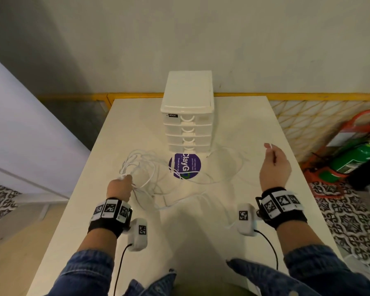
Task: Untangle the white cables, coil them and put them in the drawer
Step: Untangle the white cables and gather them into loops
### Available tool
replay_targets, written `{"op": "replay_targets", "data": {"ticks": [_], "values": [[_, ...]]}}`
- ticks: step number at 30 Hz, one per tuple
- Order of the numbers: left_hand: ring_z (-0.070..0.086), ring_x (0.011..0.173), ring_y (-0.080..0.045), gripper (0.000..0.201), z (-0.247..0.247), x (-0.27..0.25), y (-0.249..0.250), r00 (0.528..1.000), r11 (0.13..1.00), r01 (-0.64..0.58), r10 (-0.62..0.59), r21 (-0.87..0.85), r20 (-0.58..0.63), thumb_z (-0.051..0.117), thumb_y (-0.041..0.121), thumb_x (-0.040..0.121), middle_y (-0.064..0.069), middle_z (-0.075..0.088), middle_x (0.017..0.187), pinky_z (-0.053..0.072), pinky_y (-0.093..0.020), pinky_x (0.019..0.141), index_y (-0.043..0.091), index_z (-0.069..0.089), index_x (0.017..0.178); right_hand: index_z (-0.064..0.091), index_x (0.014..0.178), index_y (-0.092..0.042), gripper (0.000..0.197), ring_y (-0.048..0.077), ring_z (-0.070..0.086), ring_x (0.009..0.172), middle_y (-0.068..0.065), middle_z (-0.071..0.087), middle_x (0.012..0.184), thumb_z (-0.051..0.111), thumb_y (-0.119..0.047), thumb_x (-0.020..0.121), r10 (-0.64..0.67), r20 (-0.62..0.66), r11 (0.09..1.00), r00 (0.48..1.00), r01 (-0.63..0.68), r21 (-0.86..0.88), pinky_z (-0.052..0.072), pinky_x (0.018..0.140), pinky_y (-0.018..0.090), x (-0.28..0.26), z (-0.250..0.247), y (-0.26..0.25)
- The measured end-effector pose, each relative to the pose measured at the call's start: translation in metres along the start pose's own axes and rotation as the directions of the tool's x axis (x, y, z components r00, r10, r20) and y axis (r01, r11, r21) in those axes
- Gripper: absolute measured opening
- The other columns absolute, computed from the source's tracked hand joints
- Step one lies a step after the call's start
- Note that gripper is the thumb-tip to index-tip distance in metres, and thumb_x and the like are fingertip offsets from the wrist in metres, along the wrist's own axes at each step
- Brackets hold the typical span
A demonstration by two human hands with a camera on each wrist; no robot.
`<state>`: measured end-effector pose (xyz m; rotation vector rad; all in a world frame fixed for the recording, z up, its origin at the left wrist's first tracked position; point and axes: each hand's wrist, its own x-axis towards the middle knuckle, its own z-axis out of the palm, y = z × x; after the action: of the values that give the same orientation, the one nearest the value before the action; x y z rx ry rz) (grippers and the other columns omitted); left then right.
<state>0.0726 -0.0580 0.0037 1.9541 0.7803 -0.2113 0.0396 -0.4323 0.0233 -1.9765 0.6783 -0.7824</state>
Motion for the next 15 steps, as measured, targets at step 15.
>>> {"op": "replay_targets", "data": {"ticks": [15], "values": [[0.023,0.041,-0.008,0.037,-0.002,-0.096,0.116,0.646,0.871,-0.289,0.483,-0.397,0.59,0.068,0.028,0.079,0.008,0.026,0.046,0.024,-0.02,0.044,0.025,0.05,0.047,0.035,0.137,-0.016,0.075,-0.003,0.056,0.103,-0.008,0.06,0.116,0.077,-0.017,0.075,-0.228,0.904,0.936,0.362,-0.176,0.306,0.043,0.091,0.017,-0.117,0.066,-0.086]]}}
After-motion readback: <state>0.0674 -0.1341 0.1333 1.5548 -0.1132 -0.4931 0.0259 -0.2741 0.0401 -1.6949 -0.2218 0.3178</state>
